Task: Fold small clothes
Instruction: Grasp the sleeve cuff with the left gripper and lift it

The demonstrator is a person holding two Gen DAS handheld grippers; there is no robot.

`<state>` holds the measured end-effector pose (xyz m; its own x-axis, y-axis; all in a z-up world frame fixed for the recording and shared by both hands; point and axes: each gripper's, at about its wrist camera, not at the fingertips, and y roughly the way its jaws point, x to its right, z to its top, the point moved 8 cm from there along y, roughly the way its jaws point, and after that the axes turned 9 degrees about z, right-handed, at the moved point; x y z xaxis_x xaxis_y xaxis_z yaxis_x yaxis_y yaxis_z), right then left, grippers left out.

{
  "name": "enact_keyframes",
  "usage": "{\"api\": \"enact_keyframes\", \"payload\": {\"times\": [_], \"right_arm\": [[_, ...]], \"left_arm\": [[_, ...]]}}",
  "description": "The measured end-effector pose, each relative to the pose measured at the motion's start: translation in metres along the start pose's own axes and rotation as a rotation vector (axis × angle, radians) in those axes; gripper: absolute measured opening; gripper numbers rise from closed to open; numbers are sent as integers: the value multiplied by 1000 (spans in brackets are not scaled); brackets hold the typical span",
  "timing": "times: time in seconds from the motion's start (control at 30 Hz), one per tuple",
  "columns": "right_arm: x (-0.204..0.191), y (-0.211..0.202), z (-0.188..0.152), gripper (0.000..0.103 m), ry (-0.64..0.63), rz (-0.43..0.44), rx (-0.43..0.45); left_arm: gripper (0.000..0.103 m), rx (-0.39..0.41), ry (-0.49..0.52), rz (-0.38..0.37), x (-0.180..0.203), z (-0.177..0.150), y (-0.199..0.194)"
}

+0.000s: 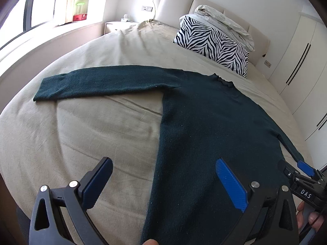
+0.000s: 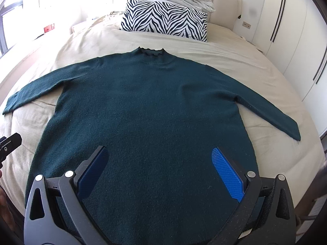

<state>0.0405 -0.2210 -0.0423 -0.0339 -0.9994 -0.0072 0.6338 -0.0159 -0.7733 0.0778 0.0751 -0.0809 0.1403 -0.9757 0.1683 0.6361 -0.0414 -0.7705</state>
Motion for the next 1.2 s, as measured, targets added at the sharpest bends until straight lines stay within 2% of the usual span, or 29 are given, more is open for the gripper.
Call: {"api": "enact_keyframes", "payload": {"times": [0.03,0.17,0.23,0.27,0.3,0.37,0.47,0.5,0.53,0.57,0.63,0.67,0.8,0.87,1.0,1.03,1.07,1.1,1.13,1.17,1.2], "right_arm": [[-3,-3,7,103,-3,16,28],[-16,-11,37,103,7,107,125],[-24,-12,50,103,12,141,148],[-29,-11,56,103,10,155,150],[-34,-10,61,103,7,173,150],[-43,-6,70,103,-1,203,147],[-54,0,78,102,5,247,138],[-56,3,79,102,14,261,132],[-59,7,81,98,23,275,124],[-60,13,82,96,32,289,110],[-61,23,83,81,53,312,77],[-60,30,82,77,67,323,57],[-56,50,79,76,118,355,11],[-54,57,77,76,135,366,1],[-50,63,75,75,158,383,4],[-47,61,75,73,160,386,6],[-45,59,74,72,163,389,8],[-42,59,74,70,168,391,10],[-39,59,73,68,176,396,10],[-34,59,73,67,186,402,10],[-30,59,73,65,195,406,14]], "left_arm": [[103,2,-19,4,-9,6,4],[103,60,-90,105,-54,27,16],[103,32,-123,145,-73,30,25],[103,1,-170,161,-85,32,32],[103,-21,-254,147,-101,33,38],[103,-10,-449,50,-133,38,45],[103,23,-622,-12,-173,53,59],[102,22,-680,-55,-183,57,66],[100,23,-749,-103,-193,61,74],[91,29,-810,-134,-203,63,82],[76,20,-891,-156,-218,66,97],[74,13,-936,-174,-224,65,104],[79,61,-1049,-191,-237,70,112],[87,90,-1097,-192,-241,74,115],[85,110,-1154,-189,-249,87,127],[74,114,-1165,-200,-251,90,130],[56,105,-1169,-209,-253,94,135],[44,91,-1179,-213,-255,96,142],[18,72,-1190,-207,-259,96,149],[9,51,-1192,-189,-262,96,155],[9,49,-1182,-178,-260,100,156]]}}
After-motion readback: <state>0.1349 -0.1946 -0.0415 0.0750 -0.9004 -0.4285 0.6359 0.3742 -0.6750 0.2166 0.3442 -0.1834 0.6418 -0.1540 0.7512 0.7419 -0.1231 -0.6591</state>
